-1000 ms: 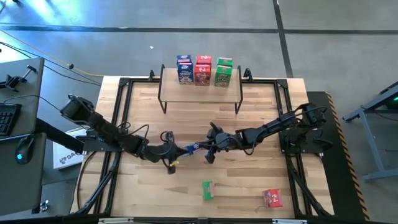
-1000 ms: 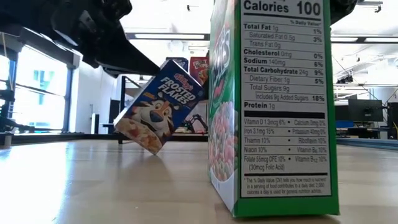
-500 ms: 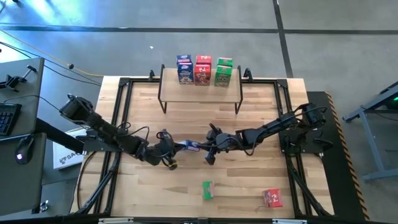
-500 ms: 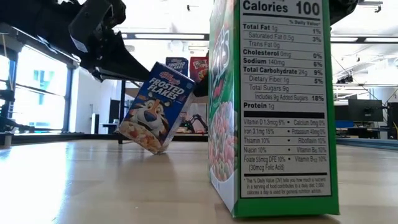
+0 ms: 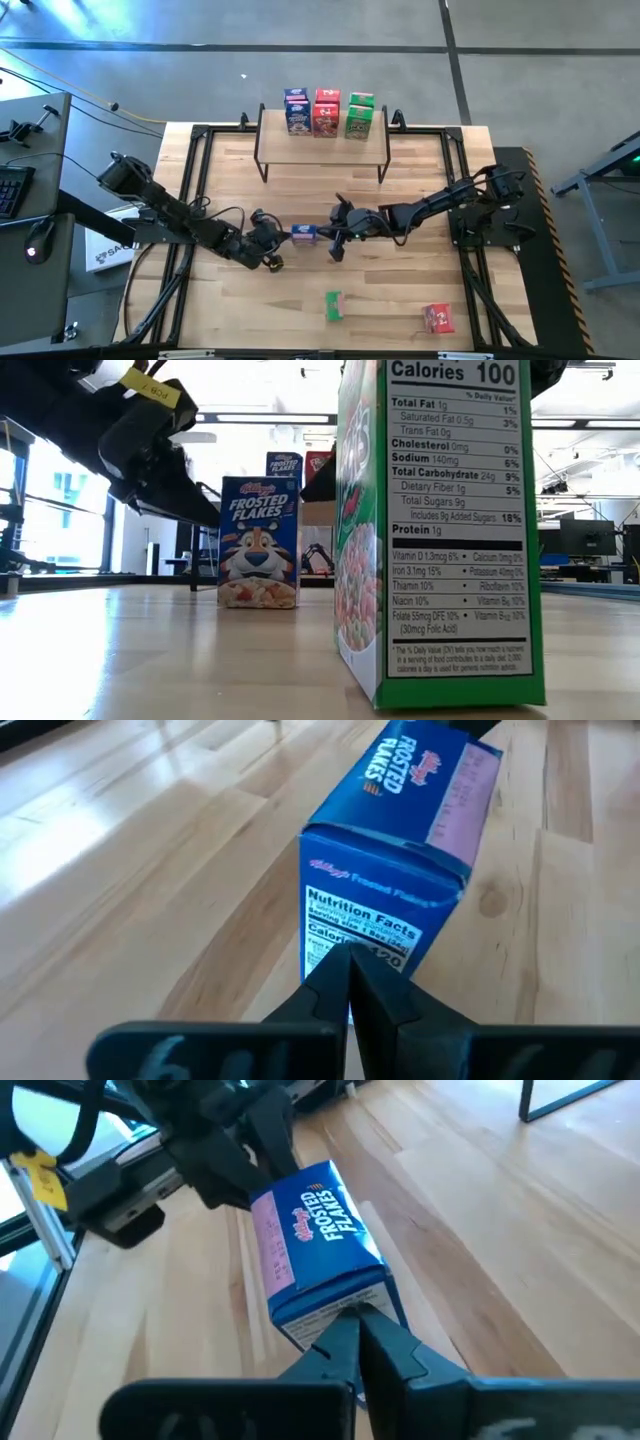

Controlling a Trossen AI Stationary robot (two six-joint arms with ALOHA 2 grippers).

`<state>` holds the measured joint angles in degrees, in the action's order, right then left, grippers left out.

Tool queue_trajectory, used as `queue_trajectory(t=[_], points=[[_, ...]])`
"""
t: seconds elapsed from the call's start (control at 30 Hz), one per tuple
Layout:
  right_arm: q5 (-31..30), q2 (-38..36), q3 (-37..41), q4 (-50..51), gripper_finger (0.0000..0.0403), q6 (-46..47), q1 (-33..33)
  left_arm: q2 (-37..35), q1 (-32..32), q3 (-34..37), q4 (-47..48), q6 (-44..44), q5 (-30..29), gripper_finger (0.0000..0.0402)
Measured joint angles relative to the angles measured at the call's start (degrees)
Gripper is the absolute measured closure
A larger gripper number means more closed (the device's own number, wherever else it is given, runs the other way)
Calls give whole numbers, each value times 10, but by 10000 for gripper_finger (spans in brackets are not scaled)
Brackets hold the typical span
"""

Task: Stack cereal on shelf
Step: Put the blue cereal box aligned with the other blue cereal box on the shelf

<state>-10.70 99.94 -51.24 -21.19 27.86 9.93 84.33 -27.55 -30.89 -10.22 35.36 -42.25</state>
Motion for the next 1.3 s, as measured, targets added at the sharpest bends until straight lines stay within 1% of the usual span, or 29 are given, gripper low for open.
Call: queue_trajectory(t=[0.07, 0.13, 0.3, 0.37, 0.47, 0.5, 0.57, 0.63, 0.67, 0.73, 0.8, 0.87, 0.93, 1.03, 1.17, 1.23, 1.3], points=[[2, 0, 0, 3, 403, -9, 0, -3, 0, 0, 4, -8, 4, 398], [2, 0, 0, 6, 403, -13, 0, -19, 0, -1, 21, -24, 29, 392], [12, -2, 1, 13, 403, -40, -1, -92, 0, -25, 100, -50, 67, 392], [20, -11, 2, 16, 403, -60, -1, -125, 7, -37, 130, -64, 89, 399], [21, -45, 2, 47, 403, -92, 2, -152, 28, -72, 179, -82, 150, 398], [12, -59, 2, 60, 403, -106, 6, -155, 36, -88, 201, -91, 167, 396], [-23, -89, 8, 94, 403, -147, 18, -152, 45, -123, 245, -114, 187, 391], [-55, -111, 33, 77, 403, -196, 28, -142, 53, -162, 283, -149, 216, 379], [-56, -117, 56, 48, 403, -211, 31, -133, 56, -181, 301, -167, 233, 371], [-8, -118, 108, -41, 403, -224, 28, -113, 64, -218, 326, -191, 271, 350], [18, -118, 157, -129, 403, -218, 24, -90, 72, -255, 358, -208, 294, 323], [19, -121, 196, -200, 403, -206, 22, -64, 79, -289, 397, -224, 299, 292], [19, -123, 220, -241, 403, -204, 24, -35, 87, -321, 441, -236, 299, 260], [19, -131, 232, -258, 403, -211, 35, 5, 99, -355, 484, -246, 309, 212], [7, -137, 236, -254, 403, -240, 50, 48, 117, -388, 504, -252, 325, 155], [2, -143, 237, -251, 403, -249, 57, 64, 129, -401, 503, -256, 325, 135], [2, -143, 236, -251, 403, -253, 62, 71, 142, -406, 524, -256, 319, 121]])
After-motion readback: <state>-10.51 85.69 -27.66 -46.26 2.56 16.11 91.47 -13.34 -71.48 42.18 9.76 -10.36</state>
